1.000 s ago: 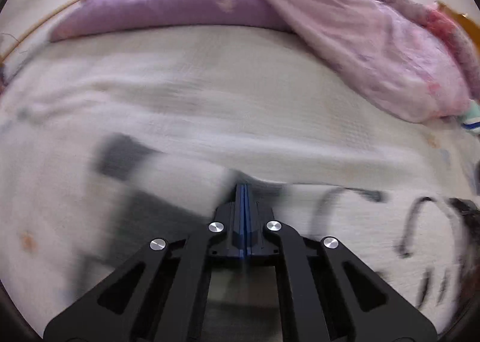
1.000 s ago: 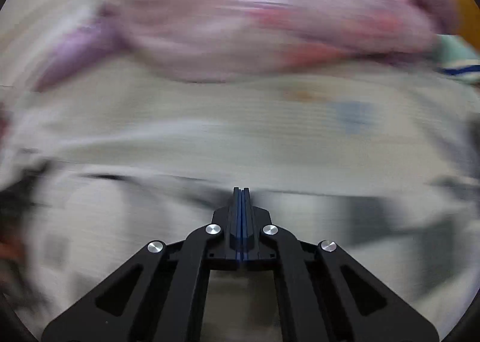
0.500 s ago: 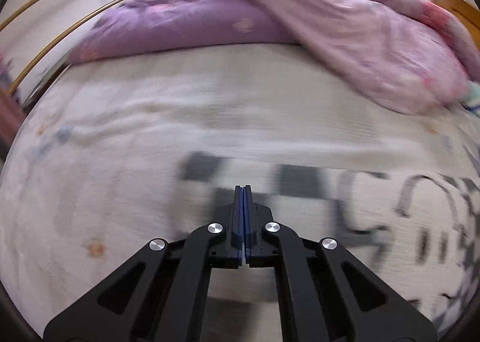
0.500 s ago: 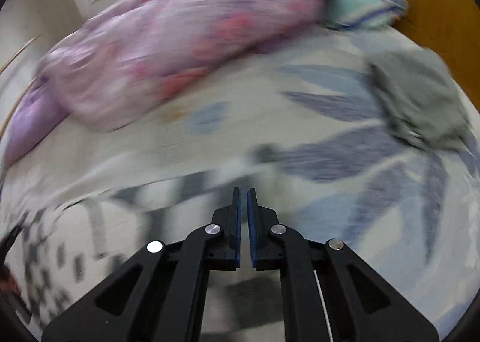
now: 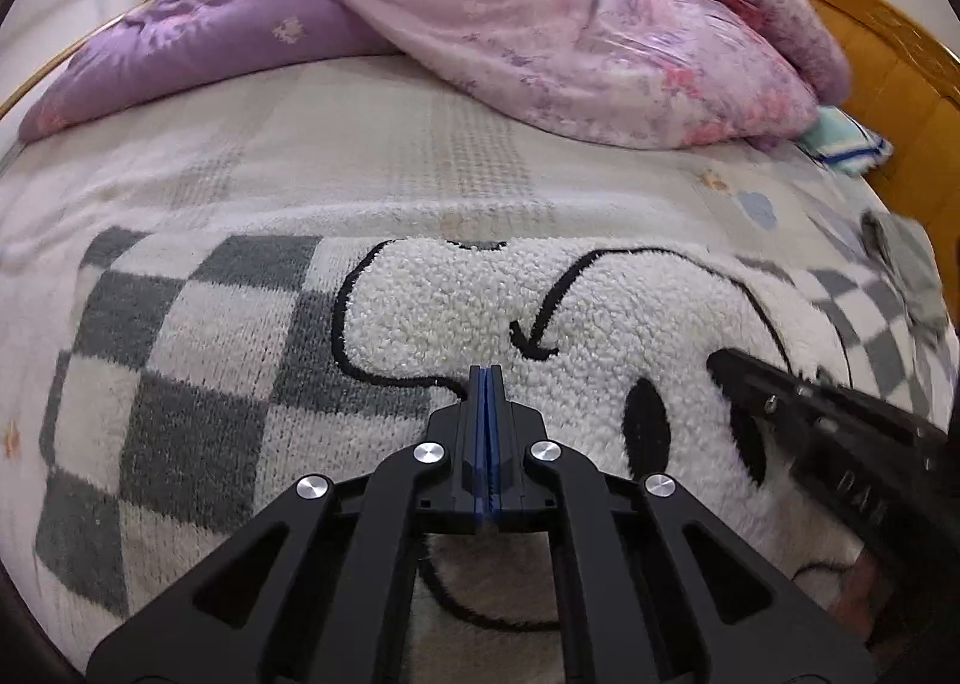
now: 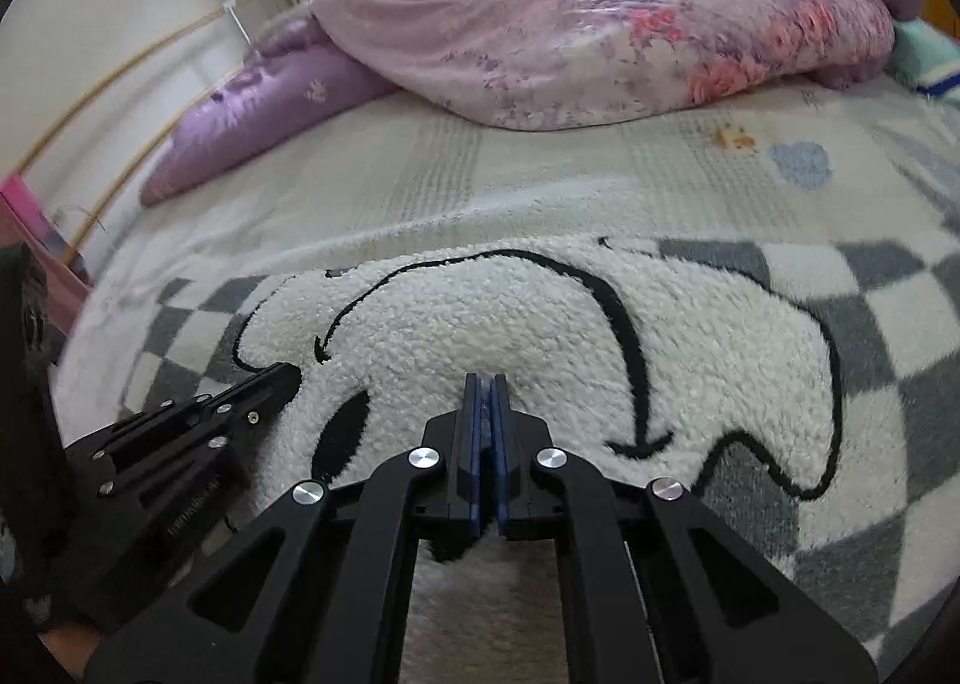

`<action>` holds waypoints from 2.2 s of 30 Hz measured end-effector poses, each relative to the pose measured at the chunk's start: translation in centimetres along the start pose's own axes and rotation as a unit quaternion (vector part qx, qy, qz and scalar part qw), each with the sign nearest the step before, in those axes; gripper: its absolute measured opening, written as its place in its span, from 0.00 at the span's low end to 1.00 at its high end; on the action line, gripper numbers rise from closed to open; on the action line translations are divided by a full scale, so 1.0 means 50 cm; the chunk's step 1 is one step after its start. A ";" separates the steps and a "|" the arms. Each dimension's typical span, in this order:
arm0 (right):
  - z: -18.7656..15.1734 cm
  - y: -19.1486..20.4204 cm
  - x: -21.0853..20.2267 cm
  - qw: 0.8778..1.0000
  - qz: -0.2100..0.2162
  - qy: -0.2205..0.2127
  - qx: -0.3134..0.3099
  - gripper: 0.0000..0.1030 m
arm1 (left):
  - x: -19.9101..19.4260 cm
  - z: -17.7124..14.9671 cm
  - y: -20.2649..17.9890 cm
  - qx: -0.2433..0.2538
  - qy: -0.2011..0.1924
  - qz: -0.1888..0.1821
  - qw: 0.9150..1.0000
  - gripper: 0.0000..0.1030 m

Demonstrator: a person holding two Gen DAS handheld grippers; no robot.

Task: Fold large clothes
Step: 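Move both tools over the cartoon patch toward the cardigan edge, then grasp the cardigan edge with both tools and fold it over the patch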

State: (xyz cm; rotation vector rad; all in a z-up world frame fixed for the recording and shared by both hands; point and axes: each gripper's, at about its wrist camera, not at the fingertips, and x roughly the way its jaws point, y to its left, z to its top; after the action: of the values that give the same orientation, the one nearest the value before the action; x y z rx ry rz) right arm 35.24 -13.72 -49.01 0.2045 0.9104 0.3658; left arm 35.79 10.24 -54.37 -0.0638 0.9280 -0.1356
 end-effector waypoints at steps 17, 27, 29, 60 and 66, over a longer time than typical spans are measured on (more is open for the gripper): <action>-0.047 -0.257 -0.199 0.981 -0.161 0.066 -0.088 0.00 | -0.140 -0.098 0.216 0.068 0.080 0.147 0.984 0.02; -0.063 -0.249 -0.316 0.970 -0.202 0.117 0.070 0.08 | -0.232 -0.104 0.157 -0.004 0.121 0.112 0.986 0.03; -0.068 -0.178 -0.285 0.975 -0.171 0.130 0.052 0.08 | -0.206 -0.130 0.108 -0.003 0.148 0.092 0.985 0.03; -0.229 -0.151 -0.281 0.836 -0.068 0.309 0.448 0.66 | -0.256 -0.216 0.128 -0.403 0.241 -0.044 0.882 0.13; -0.254 -0.169 -0.204 0.780 -0.026 0.293 0.553 0.74 | -0.288 -0.143 0.107 -0.375 0.203 -0.059 0.902 0.13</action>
State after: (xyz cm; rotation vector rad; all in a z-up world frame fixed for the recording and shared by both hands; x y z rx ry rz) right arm 21.26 -25.27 -51.94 1.2017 1.6807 -0.2378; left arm 22.04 17.64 -47.84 -0.8365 1.3534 0.1124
